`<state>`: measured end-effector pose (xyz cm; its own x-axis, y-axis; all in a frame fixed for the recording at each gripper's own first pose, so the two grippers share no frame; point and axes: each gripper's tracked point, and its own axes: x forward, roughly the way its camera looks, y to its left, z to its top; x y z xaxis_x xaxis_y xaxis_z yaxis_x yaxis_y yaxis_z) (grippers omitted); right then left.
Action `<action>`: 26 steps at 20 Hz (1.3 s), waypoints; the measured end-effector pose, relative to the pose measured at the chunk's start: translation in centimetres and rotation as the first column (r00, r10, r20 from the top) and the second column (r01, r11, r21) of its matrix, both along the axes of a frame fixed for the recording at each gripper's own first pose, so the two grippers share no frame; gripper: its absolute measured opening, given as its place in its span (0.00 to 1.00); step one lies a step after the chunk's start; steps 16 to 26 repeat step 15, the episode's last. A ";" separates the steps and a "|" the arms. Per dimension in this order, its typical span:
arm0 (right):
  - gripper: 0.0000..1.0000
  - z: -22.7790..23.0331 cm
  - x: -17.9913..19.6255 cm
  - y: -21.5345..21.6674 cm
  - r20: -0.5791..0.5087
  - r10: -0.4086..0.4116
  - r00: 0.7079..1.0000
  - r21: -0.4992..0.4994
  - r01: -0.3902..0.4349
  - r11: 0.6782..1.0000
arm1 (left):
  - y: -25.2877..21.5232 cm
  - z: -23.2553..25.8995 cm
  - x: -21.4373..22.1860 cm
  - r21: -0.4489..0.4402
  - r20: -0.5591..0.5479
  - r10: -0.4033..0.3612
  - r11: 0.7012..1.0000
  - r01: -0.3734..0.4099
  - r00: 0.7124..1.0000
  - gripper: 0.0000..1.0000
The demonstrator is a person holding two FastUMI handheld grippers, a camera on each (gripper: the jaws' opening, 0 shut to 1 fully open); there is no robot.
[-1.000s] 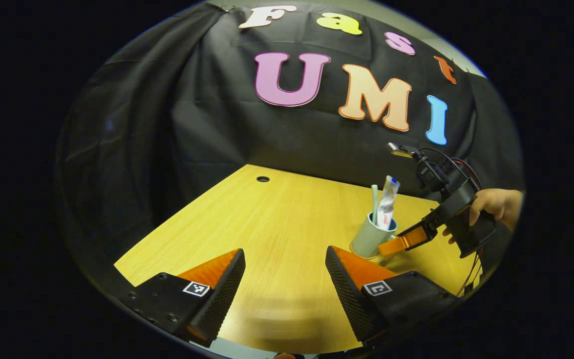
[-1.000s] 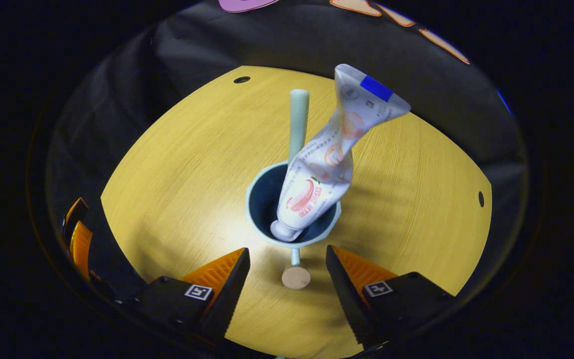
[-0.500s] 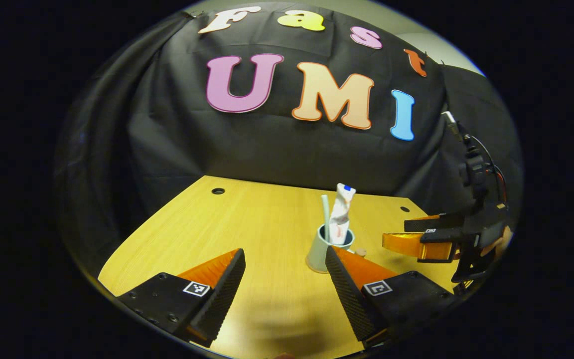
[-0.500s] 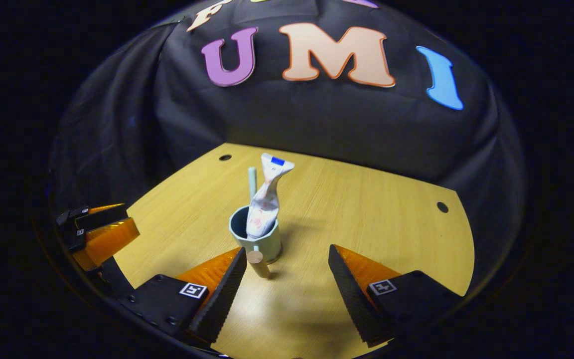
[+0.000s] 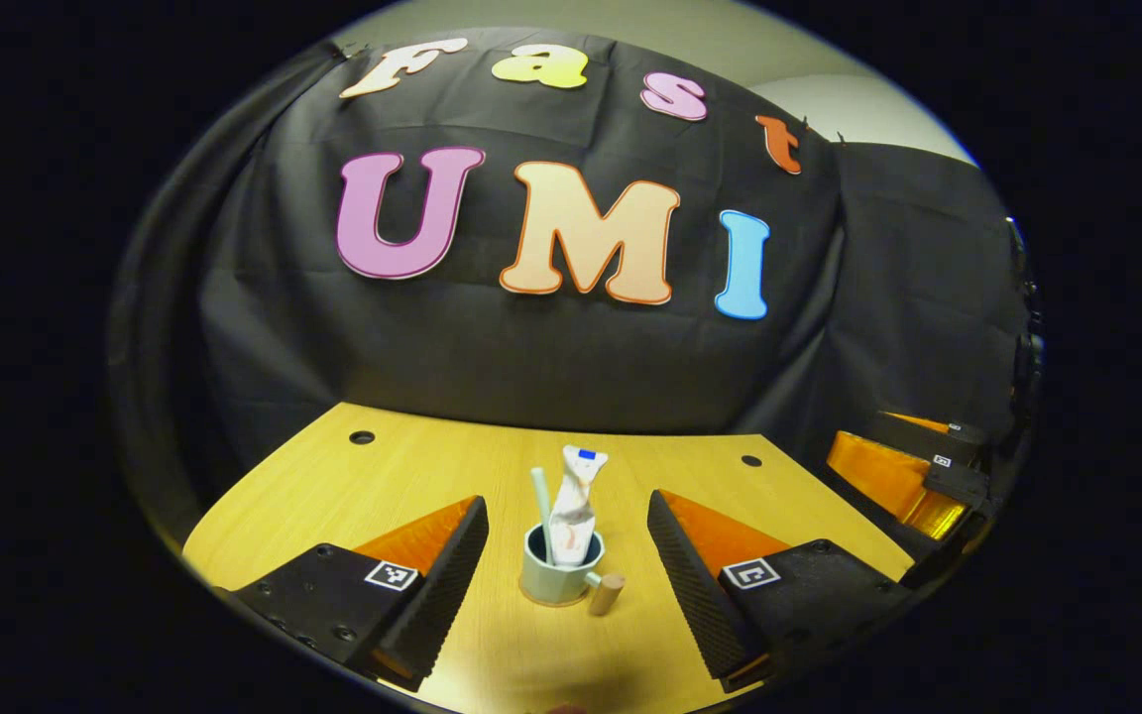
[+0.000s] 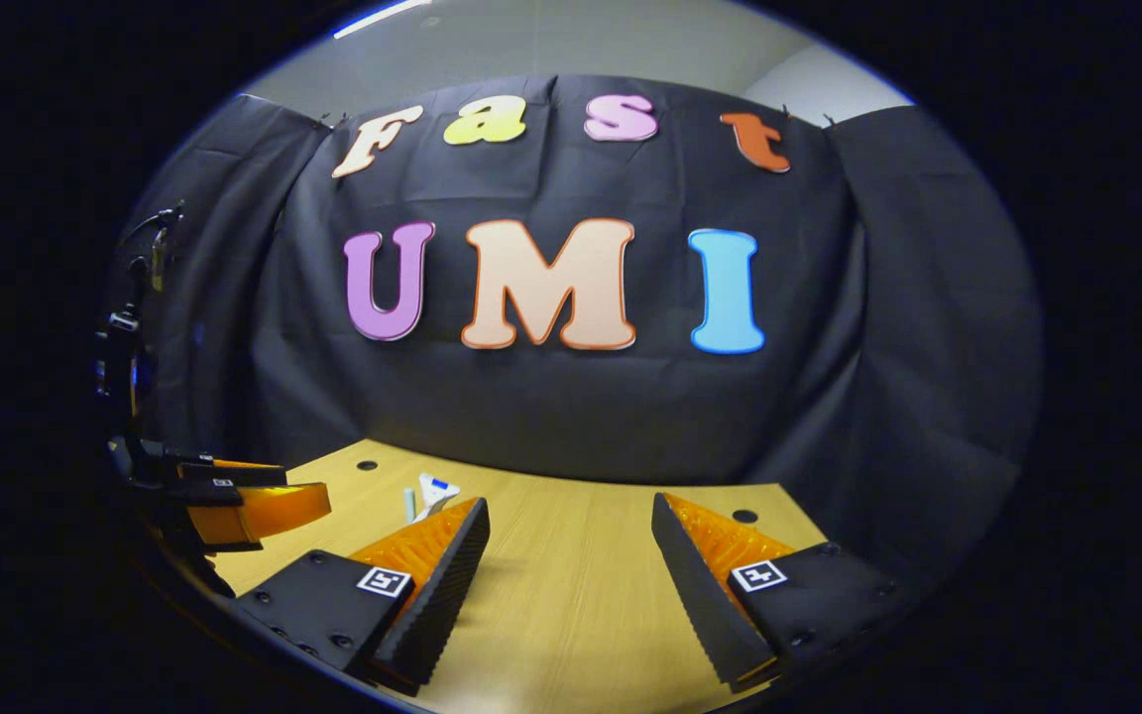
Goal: Put the toothbrush and toothpaste on the desktop into the cup, then pick up the cup and place it on the coaster on the desktop.
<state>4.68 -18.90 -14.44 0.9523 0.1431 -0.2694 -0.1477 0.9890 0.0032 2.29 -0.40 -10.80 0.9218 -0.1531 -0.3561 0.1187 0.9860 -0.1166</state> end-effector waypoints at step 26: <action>1.00 3.2 -0.7 -6.6 0.041 -0.150 0.988 0.030 0.149 0.988 | -4.8 5.9 1.0 0.016 0.151 -0.068 0.998 0.067 0.986 0.94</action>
